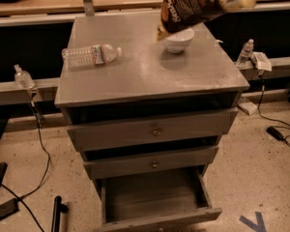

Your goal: Pick brown chip bag from bottom drawer and place on counter

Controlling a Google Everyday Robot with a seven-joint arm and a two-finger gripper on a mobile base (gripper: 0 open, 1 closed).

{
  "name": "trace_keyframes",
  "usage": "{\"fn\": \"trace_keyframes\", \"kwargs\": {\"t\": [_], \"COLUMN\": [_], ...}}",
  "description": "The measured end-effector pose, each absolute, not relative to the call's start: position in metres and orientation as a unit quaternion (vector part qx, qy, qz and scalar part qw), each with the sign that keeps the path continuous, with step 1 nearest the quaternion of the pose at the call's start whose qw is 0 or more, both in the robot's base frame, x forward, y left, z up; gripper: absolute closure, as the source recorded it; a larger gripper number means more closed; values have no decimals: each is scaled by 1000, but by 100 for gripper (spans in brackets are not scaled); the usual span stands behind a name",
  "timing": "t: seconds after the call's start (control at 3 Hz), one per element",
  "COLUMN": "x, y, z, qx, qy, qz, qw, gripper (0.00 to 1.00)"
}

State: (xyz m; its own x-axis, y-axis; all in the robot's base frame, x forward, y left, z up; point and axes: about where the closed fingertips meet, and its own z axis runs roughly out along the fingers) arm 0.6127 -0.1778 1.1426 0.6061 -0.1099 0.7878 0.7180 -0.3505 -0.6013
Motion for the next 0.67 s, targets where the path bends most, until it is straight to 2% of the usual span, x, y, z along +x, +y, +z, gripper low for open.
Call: {"fn": "trace_keyframes", "kwargs": {"t": [0.33, 0.67], "x": [642, 647], "y": [-155, -148], "z": [1113, 1094], "qx": [-725, -731], "qy": [-222, -224], "qz": [-385, -375], "qw": [526, 525], "gripper": [100, 100]}}
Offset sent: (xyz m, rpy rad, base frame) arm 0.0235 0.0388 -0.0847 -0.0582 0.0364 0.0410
